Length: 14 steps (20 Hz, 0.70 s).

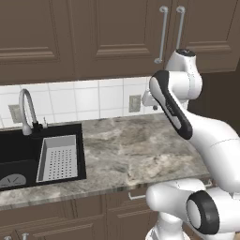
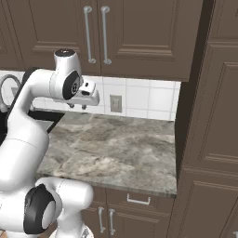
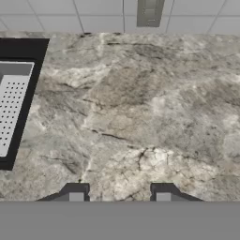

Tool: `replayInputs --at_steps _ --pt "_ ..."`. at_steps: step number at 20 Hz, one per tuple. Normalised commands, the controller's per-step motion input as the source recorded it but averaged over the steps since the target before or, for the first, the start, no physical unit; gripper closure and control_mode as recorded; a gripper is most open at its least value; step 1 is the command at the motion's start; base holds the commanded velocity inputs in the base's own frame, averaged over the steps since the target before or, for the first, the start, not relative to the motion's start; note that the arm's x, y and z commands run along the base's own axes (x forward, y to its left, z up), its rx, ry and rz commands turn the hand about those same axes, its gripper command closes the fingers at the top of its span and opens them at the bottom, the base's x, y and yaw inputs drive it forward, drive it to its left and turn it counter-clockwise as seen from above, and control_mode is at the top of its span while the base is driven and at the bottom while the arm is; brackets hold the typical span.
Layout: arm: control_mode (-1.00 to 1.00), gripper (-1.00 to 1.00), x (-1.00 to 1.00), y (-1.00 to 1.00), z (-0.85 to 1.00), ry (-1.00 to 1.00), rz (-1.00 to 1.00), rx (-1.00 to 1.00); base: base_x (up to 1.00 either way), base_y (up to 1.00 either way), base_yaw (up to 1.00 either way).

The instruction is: Move the mustard and syrup bottle from the cabinet to the dining counter.

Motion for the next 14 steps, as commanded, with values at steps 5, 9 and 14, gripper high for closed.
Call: replayInputs --at_steps 5,9,14 --pt "-1.00 -1.00 -0.25 0.00 0.00 -0.06 0.00 0.00 0.00 0.00 0.00" --pt "-1.00 -1.00 -0.57 -0.09 0.32 -0.38 -0.04 0.00 0.00 0.00 0.00" --pt "-1.00 -1.00 -0.36 -0.23 0.50 -0.37 -0.07 0.01 0.00 0.00 0.00"
